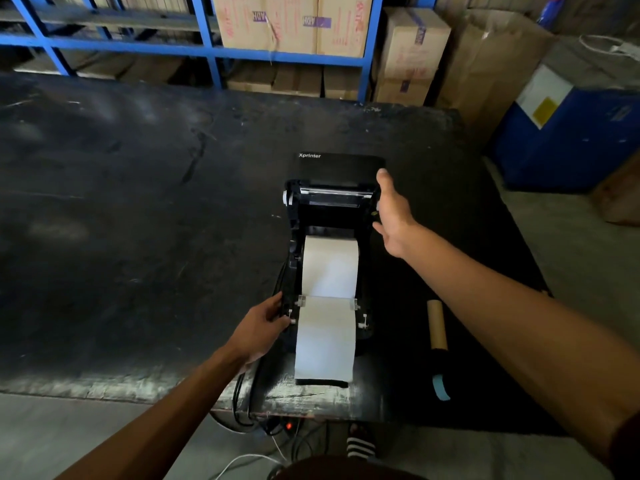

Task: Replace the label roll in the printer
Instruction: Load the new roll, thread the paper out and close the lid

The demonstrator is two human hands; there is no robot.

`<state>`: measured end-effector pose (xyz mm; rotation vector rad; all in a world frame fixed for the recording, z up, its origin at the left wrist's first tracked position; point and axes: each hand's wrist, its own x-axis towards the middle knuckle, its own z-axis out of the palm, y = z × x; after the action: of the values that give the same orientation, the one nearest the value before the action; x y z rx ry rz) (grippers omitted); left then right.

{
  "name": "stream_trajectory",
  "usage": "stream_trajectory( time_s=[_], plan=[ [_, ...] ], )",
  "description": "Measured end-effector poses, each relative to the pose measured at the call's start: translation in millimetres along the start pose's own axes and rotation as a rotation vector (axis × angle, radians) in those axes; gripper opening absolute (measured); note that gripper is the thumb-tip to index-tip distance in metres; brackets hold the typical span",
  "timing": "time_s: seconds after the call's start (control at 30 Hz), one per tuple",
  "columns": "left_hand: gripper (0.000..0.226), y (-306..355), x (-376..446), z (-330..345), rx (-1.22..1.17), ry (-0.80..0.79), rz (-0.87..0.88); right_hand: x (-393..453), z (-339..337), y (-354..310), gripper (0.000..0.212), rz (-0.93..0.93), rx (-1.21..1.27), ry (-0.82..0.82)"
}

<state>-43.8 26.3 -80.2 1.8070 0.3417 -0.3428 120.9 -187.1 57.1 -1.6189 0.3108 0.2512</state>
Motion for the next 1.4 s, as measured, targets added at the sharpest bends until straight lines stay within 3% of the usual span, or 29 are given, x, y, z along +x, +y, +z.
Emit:
stream_trajectory(
  time_s=[0.13,0.17,0.37,0.53,0.6,0.73,1.23,1.4],
  plan=[
    [0.032,11,-2,6,-0.215,0.058,-0.147,-30,-4,29,0.069,-0.078,0.036,-0.020],
    [0.035,17,-5,6,-0.283,0.039,-0.183,-37,-6,38,0.066,-0.096,0.038,-0.021],
    [0.107,32,-13,-4,-0.430,-0.106,-0.260,-94,-16,84,0.057,-0.245,-0.072,-0.108],
    [0.123,43,-20,-4,-0.454,-0.128,-0.287,-117,-18,106,0.066,-0.220,-0.029,-0.183],
    [0.117,44,-23,-3,-0.447,-0.140,-0.267,-122,-17,116,0.070,-0.207,-0.019,-0.184],
    [0.083,47,-30,0,-0.440,-0.136,-0.223,-124,-17,136,0.070,-0.198,-0.059,-0.181],
    [0.066,26,-33,0,-0.419,-0.128,-0.128,-121,-25,165,0.055,-0.216,-0.117,-0.190],
    [0.057,17,-35,1,-0.399,-0.102,-0.079,-120,-27,176,0.062,-0.163,-0.083,-0.216]
  ],
)
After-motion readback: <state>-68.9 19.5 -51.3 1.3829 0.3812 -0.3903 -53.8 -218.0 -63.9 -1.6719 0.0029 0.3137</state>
